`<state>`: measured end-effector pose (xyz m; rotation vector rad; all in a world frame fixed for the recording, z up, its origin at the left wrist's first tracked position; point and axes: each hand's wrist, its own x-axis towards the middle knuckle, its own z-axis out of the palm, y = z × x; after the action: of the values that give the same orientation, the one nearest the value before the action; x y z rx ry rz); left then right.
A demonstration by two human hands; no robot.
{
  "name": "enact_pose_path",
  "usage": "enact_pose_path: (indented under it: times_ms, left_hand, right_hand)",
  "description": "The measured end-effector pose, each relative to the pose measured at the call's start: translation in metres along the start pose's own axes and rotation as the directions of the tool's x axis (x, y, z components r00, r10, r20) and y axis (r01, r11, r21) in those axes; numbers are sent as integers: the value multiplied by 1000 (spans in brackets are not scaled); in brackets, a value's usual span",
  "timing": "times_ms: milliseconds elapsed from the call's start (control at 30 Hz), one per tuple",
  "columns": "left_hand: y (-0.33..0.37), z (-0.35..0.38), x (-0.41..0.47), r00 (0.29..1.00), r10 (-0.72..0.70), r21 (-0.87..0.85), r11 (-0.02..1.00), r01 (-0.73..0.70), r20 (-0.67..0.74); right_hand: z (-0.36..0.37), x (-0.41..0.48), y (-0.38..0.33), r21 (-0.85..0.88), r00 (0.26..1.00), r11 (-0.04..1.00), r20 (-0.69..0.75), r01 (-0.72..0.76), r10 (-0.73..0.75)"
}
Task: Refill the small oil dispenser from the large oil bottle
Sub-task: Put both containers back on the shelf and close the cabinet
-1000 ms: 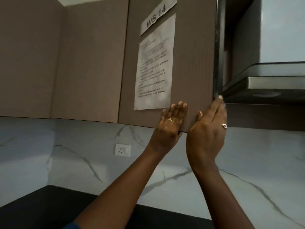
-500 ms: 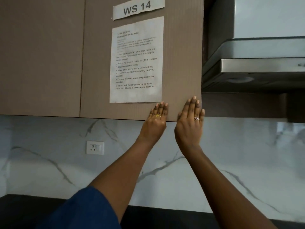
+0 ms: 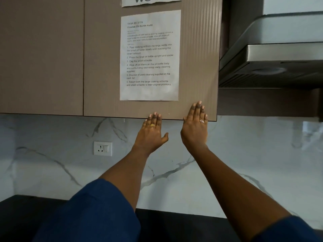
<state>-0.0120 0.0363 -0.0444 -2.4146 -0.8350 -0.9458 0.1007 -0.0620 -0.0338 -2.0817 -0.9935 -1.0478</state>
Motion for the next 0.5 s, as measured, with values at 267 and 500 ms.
enact_pose_path:
  times_ms: [267,500]
  left_hand:
    - [-31,-13,5,988,108,41,993,-113,107]
    - [-51,-32,7,945,172,-145,980,-135,277]
  right_hand:
    - [1,10,-15,32,974,996,212,-86,78]
    - [-16,11,-35,52,920,985,370,-162,131]
